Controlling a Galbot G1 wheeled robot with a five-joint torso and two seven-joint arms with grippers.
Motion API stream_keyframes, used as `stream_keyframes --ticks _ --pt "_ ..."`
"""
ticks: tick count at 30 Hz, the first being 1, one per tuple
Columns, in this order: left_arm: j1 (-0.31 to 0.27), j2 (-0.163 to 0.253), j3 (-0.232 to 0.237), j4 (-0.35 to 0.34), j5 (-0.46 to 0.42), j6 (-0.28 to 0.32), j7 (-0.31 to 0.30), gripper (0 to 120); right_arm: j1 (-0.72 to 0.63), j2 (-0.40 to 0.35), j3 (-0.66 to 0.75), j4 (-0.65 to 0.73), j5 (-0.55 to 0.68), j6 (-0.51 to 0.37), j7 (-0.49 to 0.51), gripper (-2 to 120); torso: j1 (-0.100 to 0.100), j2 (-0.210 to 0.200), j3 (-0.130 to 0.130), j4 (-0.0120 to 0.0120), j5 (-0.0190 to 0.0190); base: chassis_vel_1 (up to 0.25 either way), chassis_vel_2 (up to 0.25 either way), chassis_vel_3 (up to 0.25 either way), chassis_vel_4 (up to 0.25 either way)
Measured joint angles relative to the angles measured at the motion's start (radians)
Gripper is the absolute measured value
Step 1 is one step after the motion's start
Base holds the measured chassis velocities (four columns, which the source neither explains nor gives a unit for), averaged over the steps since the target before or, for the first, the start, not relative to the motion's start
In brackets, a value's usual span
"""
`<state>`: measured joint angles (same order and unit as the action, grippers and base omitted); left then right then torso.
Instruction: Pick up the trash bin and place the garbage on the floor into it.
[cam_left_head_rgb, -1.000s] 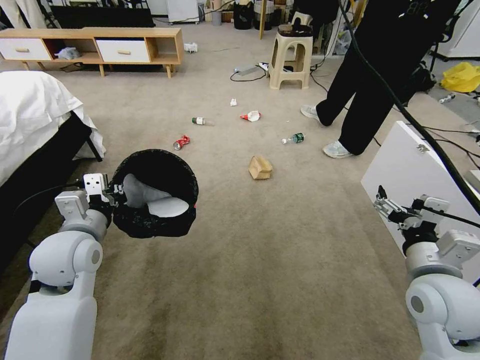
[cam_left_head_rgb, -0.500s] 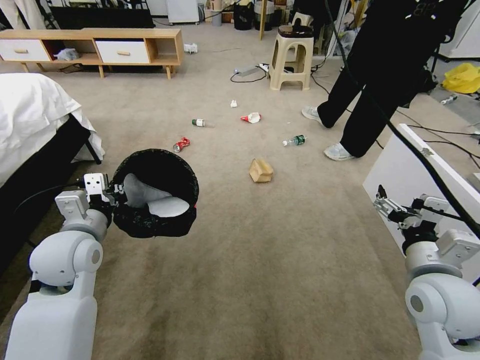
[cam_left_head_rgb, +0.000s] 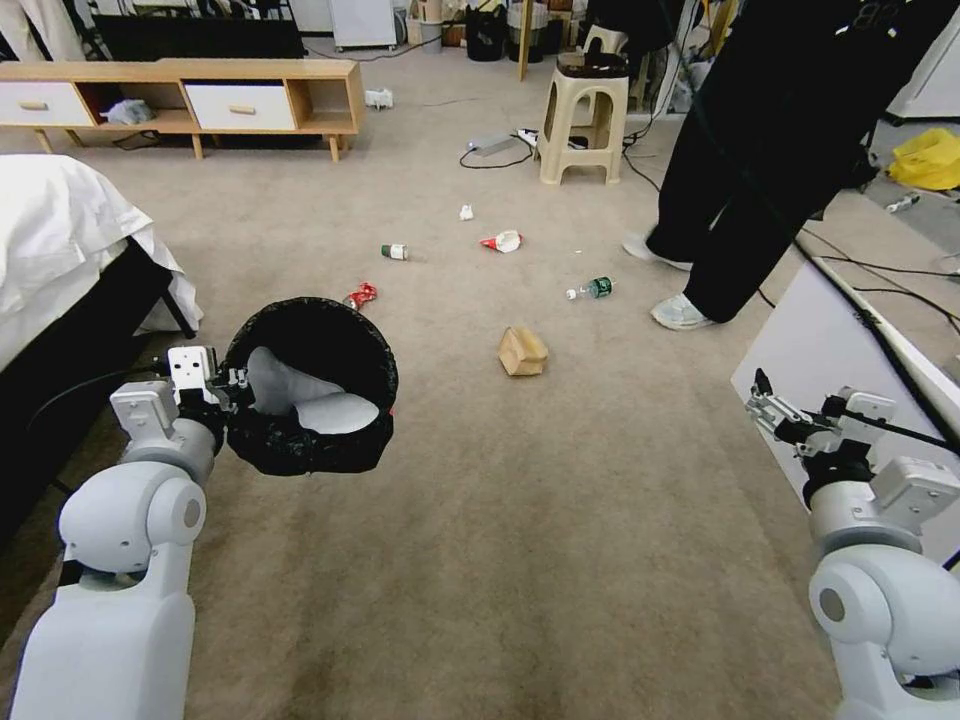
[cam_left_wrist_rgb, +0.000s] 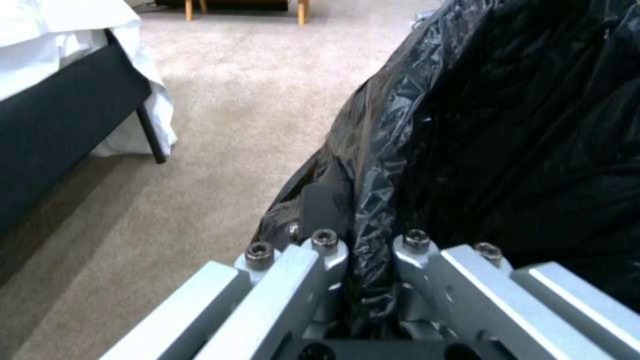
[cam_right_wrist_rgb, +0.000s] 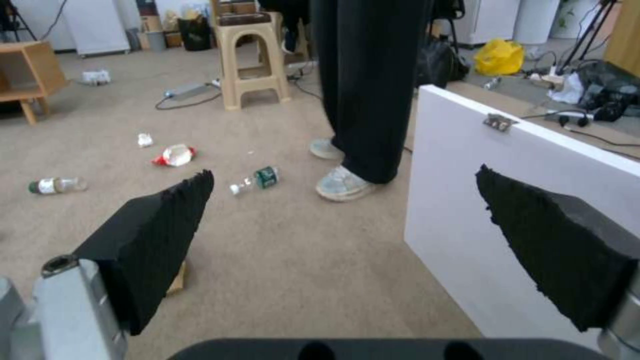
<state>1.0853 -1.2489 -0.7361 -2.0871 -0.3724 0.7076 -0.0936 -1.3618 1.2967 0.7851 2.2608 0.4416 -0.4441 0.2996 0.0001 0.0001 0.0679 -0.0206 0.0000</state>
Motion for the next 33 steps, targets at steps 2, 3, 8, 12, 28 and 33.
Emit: stream_keyframes --ticks 2,3,8,12,28,33 --pt "-0.001 -0.001 0.000 0.000 0.000 0.000 0.000 0 0.001 0.000 -0.001 -0.001 0.000 0.001 0.000 100 0.000 0.000 0.000 0.0000 0.0000 -0.055 0.065 0.061 -0.072" --pt "-0.001 -0.001 0.001 0.001 0.000 0.000 0.000 0 0.002 0.000 -0.001 -0.003 0.000 0.003 0.000 100 0.000 0.000 0.000 0.0000 0.0000 -0.073 0.075 0.061 -0.068" --pt "-0.002 -0.003 0.002 0.002 0.001 0.000 0.000 0 0.002 -0.001 0.000 -0.004 0.000 0.006 -0.007 100 0.000 0.000 0.000 -0.0001 0.0000 -0.065 0.067 0.063 -0.086" --pt "-0.001 -0.003 0.002 0.002 0.002 0.000 0.000 0 0.003 -0.001 -0.001 -0.005 0.000 0.006 -0.009 100 0.000 0.000 0.000 0.0000 0.0001 -0.051 0.064 0.054 -0.048" --pt "0.000 -0.004 0.003 0.002 0.003 0.000 0.000 0 0.009 -0.004 -0.003 -0.008 0.000 0.007 -0.010 100 0.000 0.000 0.000 -0.0002 0.0000 -0.037 0.024 0.026 -0.027" --pt "0.001 -0.004 0.003 0.002 0.004 0.000 0.000 0 0.010 -0.004 -0.005 -0.009 0.001 0.007 -0.010 100 0.000 0.000 0.000 0.0000 0.0000 -0.049 0.061 0.064 -0.061"
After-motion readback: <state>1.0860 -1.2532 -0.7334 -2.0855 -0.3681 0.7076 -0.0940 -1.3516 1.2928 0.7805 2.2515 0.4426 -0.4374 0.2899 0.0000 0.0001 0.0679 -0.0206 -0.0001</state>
